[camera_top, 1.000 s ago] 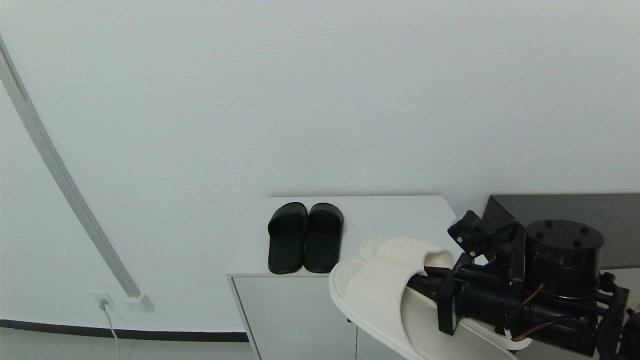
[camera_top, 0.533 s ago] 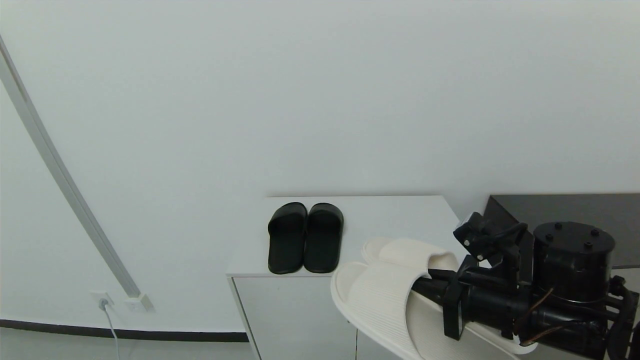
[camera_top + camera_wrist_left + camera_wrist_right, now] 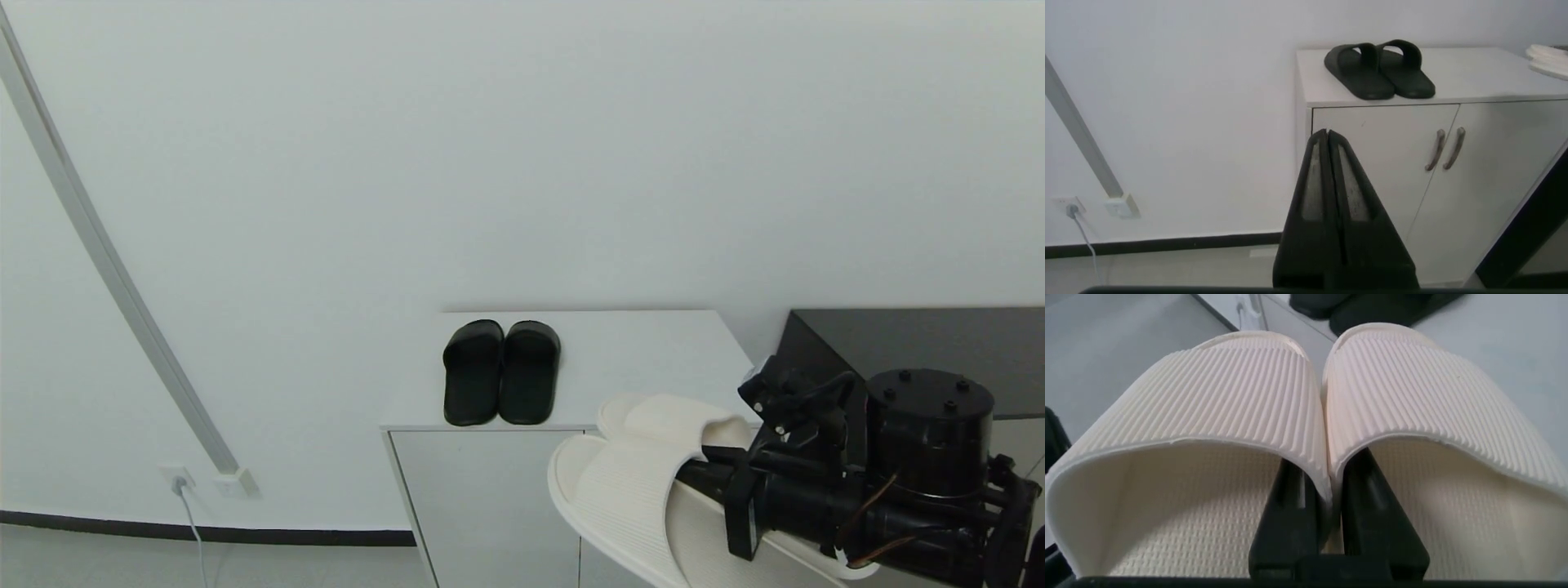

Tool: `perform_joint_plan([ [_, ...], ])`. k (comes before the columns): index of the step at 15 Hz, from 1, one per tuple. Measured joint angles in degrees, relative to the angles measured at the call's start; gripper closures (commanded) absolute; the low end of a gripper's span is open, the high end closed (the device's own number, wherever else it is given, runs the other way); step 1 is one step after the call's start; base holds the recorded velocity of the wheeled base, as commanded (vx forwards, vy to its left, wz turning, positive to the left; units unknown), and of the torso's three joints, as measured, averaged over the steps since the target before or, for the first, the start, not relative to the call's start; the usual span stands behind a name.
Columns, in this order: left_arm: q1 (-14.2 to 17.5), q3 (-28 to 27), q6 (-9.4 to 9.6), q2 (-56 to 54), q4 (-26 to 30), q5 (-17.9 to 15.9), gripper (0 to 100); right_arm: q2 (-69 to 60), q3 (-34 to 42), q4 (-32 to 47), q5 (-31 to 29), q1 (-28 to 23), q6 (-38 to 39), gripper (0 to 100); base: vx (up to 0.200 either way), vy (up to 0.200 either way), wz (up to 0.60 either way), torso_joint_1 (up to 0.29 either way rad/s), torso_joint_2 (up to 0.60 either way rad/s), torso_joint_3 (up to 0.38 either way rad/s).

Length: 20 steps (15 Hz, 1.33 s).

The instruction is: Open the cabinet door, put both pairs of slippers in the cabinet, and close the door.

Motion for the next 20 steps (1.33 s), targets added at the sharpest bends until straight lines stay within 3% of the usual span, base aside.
perform_joint_plan([
  [9, 0.0, 0.0, 0.09, 0.0, 0.0, 0.09, 100, -0.72, 1.21, -0.12, 0.07, 0.09, -0.06, 100, 0.0, 0.0, 0.0, 0.0, 0.0, 0.0],
  [14, 0.0, 0.0, 0.2, 0.0, 0.0, 0.06, 100, -0.77, 1.74, -0.12, 0.11, 0.17, -1.28, 100, 0.0, 0.0, 0.0, -0.136, 0.3, 0.159],
  [15, 0.02, 0.0, 0.2, 0.0, 0.0, 0.04, 0, -0.78, 1.85, -0.12, 0.11, 0.17, -1.28, 100, 0.0, 0.0, 0.0, -0.159, 0.37, 0.203],
  [20, 0.0, 0.02, 0.16, 0.0, 0.0, 0.02, 0, -0.78, 2.21, -0.12, 0.11, 0.41, -1.9, 100, 0.0, 0.0, 0.0, -0.167, 0.38, 0.211],
])
